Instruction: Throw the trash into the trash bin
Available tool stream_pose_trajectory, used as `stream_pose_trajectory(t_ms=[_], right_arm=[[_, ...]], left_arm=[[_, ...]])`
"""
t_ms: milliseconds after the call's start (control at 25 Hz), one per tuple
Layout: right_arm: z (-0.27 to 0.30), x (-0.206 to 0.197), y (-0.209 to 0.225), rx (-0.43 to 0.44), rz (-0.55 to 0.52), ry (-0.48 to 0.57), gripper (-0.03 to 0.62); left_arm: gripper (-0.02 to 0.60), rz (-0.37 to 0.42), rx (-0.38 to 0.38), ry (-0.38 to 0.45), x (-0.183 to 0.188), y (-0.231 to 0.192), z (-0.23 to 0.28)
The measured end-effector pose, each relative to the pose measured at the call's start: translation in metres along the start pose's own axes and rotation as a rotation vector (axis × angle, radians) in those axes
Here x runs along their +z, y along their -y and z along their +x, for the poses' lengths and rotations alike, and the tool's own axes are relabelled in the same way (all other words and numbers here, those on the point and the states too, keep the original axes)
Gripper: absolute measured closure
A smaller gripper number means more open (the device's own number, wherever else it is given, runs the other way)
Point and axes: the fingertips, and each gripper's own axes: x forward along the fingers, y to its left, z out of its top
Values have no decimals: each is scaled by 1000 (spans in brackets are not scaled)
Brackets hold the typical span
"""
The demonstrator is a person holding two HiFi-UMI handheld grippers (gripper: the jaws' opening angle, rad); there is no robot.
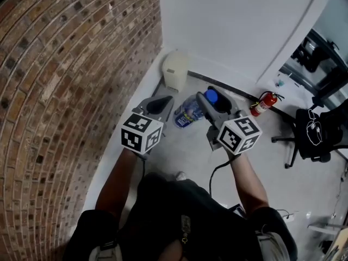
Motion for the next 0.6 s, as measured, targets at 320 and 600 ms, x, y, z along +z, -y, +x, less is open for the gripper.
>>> stream_pose_trajectory(t_ms=[320, 600], right_arm=[[33, -3, 44, -27, 27, -8, 399], [94, -5, 79, -69, 8, -45, 399]], left_arm=[[574, -5, -28, -36, -2, -27, 52], [574, -31, -78, -44, -3, -89, 102]])
